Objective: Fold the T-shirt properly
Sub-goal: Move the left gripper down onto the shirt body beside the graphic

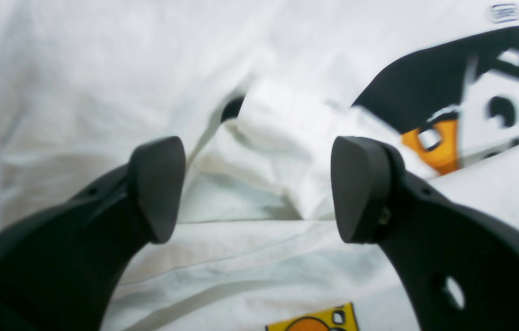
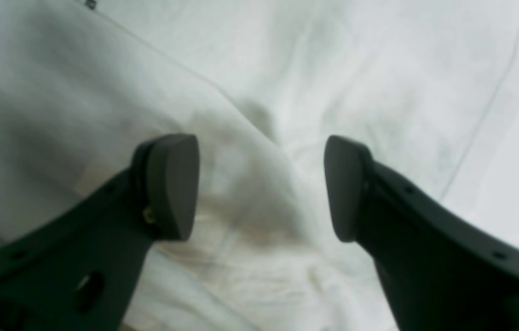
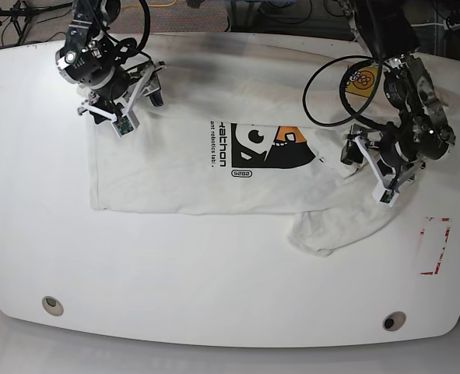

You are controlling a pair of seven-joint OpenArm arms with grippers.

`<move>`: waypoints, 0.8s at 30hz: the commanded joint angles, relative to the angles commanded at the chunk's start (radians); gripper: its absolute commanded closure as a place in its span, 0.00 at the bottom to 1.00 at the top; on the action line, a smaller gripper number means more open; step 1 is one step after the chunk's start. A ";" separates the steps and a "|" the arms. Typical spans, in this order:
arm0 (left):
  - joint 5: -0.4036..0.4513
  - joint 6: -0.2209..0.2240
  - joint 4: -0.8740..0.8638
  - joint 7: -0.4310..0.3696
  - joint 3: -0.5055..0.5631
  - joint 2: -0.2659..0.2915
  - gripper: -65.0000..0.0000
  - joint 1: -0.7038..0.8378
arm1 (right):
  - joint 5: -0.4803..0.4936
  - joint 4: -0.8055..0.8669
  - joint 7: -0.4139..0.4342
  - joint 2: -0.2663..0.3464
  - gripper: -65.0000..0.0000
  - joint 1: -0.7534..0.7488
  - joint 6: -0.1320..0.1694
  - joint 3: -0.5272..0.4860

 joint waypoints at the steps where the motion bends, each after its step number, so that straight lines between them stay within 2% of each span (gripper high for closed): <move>1: 0.003 -0.002 -0.008 -0.008 0.006 0.000 0.30 0.002 | 0.000 0.000 0.000 0.000 0.37 0.000 0.000 0.000; 10: 0.000 -0.003 -0.021 -0.014 0.068 -0.012 0.34 0.021 | 0.000 0.000 0.000 0.000 0.37 0.000 0.000 0.000; 13: 0.005 -0.003 -0.023 -0.014 0.086 -0.012 0.49 0.021 | 0.000 0.000 0.000 0.000 0.37 0.000 0.000 0.000; 14: 0.005 -0.003 -0.023 -0.014 0.092 -0.014 0.60 0.021 | 0.000 0.000 0.000 0.000 0.37 0.000 0.000 0.002; 16: 0.005 -0.002 -0.023 -0.014 0.094 -0.014 0.74 0.023 | 0.000 0.000 0.000 0.000 0.37 0.000 0.000 0.002; 19: 0.006 -0.002 -0.023 -0.014 0.097 -0.014 0.89 0.034 | -0.003 0.000 0.000 0.000 0.37 0.000 0.000 0.003; 24: 0.005 -0.003 -0.021 -0.012 0.110 -0.020 0.90 0.037 | 0.000 0.000 0.000 0.000 0.37 0.002 0.000 0.003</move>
